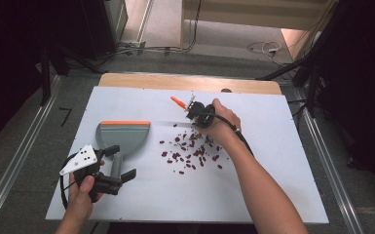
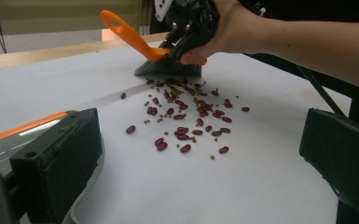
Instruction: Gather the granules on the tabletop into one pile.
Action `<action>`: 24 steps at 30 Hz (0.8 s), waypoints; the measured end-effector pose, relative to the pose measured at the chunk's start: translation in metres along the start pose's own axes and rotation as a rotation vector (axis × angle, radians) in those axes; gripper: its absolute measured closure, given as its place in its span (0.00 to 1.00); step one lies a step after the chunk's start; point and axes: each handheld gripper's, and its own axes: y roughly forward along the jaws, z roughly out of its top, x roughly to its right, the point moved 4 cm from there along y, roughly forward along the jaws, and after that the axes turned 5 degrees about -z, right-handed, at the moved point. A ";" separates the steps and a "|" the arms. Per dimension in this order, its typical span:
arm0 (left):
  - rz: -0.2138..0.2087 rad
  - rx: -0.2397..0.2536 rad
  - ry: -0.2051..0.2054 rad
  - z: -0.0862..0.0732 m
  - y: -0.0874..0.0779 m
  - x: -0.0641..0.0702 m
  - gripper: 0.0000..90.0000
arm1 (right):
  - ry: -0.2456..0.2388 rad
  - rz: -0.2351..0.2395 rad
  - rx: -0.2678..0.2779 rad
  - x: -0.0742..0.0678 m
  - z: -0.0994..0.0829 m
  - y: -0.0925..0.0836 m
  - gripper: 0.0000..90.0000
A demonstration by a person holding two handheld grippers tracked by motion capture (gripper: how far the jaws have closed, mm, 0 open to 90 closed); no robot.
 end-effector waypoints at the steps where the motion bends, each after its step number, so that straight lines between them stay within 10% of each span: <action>1: -0.001 -0.001 0.000 0.000 0.000 0.000 0.00 | -0.010 0.000 0.006 -0.002 0.000 0.000 0.77; 24: -0.007 -0.013 0.001 -0.002 0.004 0.001 0.00 | -0.186 0.100 0.063 -0.046 -0.020 -0.033 0.76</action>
